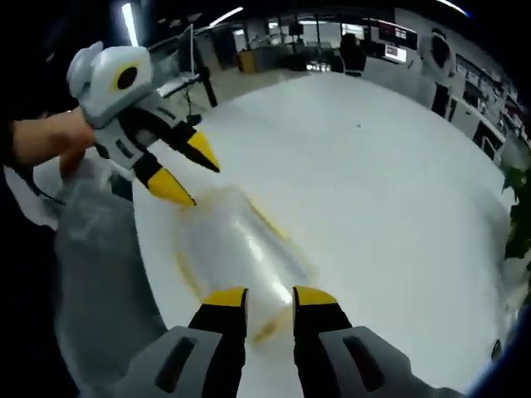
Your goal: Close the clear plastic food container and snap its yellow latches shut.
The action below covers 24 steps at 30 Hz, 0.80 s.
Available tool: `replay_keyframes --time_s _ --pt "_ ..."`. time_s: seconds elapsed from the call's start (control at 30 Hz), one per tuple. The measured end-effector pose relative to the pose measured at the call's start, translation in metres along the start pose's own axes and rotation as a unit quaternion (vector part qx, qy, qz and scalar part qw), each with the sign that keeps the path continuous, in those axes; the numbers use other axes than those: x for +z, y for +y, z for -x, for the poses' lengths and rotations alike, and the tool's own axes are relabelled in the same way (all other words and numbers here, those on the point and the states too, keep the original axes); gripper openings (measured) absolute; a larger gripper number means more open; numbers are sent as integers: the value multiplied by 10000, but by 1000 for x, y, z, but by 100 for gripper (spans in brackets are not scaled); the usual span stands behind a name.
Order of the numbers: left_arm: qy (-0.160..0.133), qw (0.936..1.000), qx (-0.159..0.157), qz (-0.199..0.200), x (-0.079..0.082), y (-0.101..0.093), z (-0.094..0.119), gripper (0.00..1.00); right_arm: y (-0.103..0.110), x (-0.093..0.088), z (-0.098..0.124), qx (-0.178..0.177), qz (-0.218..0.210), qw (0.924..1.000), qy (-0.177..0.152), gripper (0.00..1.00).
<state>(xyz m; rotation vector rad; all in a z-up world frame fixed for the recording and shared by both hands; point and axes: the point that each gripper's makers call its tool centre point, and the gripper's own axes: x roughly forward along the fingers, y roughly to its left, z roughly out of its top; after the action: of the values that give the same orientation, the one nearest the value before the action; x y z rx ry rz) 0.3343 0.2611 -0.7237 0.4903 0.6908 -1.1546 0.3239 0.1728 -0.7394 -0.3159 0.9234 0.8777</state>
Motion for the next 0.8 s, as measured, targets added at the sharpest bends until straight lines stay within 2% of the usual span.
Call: replay_keyframes --time_s 0.13,0.2,0.27,0.3,0.37,0.5,0.67,0.8 --pt "212 9987 -126 -436 -3 -8 -5 23 -3 10 -4 -65 522 9986 103 15" --pt "330 9975 -121 -619 -5 -11 -8 22 -4 18 -7 -148 769 9969 54 6" --pt "354 9968 -201 -694 -4 -16 -10 20 1 23 -9 -36 1007 9949 49 0" --pt "353 9960 -229 -783 -3 -18 -12 19 4 26 -11 14 964 9953 5 0" --pt "390 9956 -279 -802 -2 -19 -15 19 11 23 -16 245 970 9948 193 0" --pt "487 9931 -374 -995 -2 -21 -20 19 12 19 -25 235 1264 9908 414 0" --pt "575 9887 -552 -1273 -5 -29 -26 19 15 22 -31 323 1267 9906 397 0" --pt "644 9871 -631 -1324 -7 -36 -29 19 17 22 -34 373 1241 9908 385 0"
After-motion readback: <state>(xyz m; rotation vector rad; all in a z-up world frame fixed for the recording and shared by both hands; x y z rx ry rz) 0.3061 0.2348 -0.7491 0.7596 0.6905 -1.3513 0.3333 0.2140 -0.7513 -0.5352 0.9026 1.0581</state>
